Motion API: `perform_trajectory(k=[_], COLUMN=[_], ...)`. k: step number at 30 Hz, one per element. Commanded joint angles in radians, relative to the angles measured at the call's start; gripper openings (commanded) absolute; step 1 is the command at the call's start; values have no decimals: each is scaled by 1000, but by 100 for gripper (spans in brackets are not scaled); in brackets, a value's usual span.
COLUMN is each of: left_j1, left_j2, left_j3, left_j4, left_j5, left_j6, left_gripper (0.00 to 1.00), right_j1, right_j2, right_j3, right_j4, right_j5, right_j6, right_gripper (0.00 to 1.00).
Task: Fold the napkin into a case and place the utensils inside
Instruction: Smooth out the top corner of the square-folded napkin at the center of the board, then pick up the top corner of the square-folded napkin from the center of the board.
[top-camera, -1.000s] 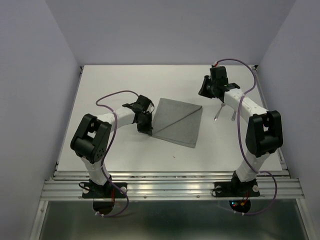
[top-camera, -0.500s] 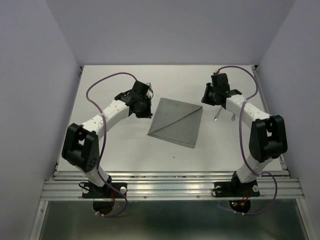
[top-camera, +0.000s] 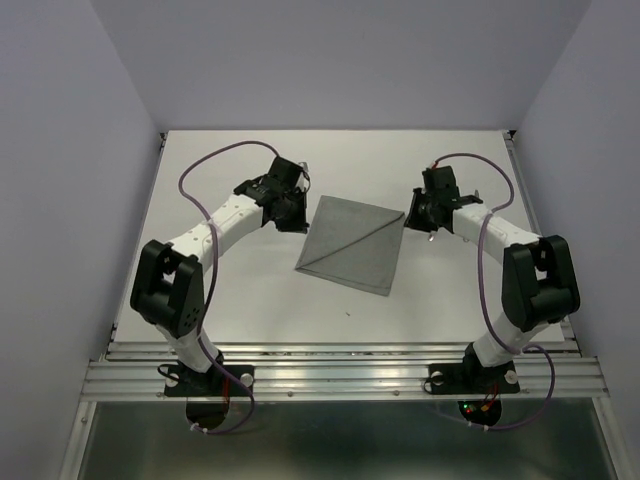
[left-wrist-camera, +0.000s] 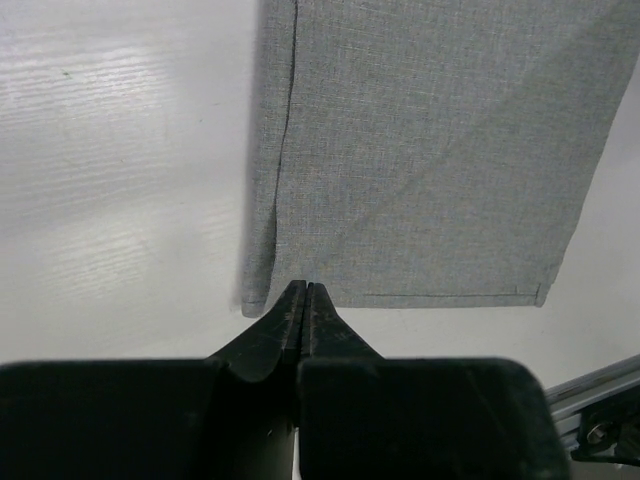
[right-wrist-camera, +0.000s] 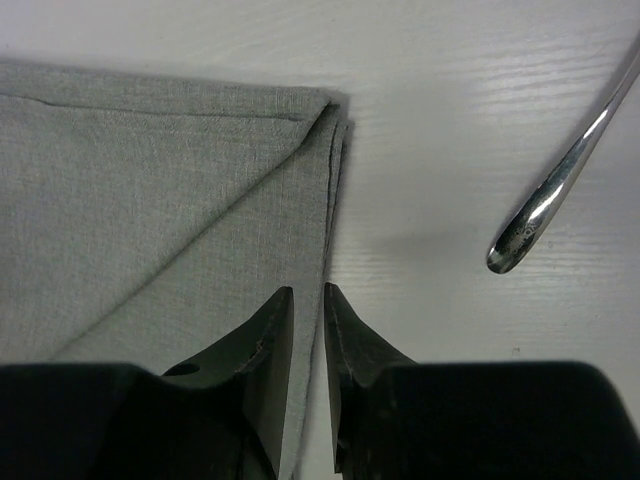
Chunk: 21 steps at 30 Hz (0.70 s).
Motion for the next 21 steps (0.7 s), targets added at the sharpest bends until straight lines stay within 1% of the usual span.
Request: perform_trajectory(k=[1,4,7,8,12,15,16,19,21], left_j1=[-1,12,40,46,68,75,75,74,74], left_j2=[31,60,102,126,146,151,155,160,159], left_j3=[33,11,-19,-27,-81,-123,-136,-197,-240], left_j4=[-10,33,73,74,105,152,181,246,284], left_j5=[-19,3,61,64,81,136,185,262,286], left_j6=[24,27,44,53,64,56,55,32,10], left_gripper=[8,16,34,36,36,36,35,34,33], right_j1=[5,46,80,80,100,100,100,100,100], right_j2=[-67,-58,-42,-39,-30,-24,-23,-19,-21], right_j3=[-30,-28,-21,-14,-4,15,18,30,35], right_j4=[31,28,29,28,21,9,5,0,-6], right_j5=[-57,-60,-57,-58,-52,-48,-46,-49,-52], right_j6=[17,24,35,38,37,31,26,21,20], right_gripper=[24,24,24,24,24,24,24,24,24])
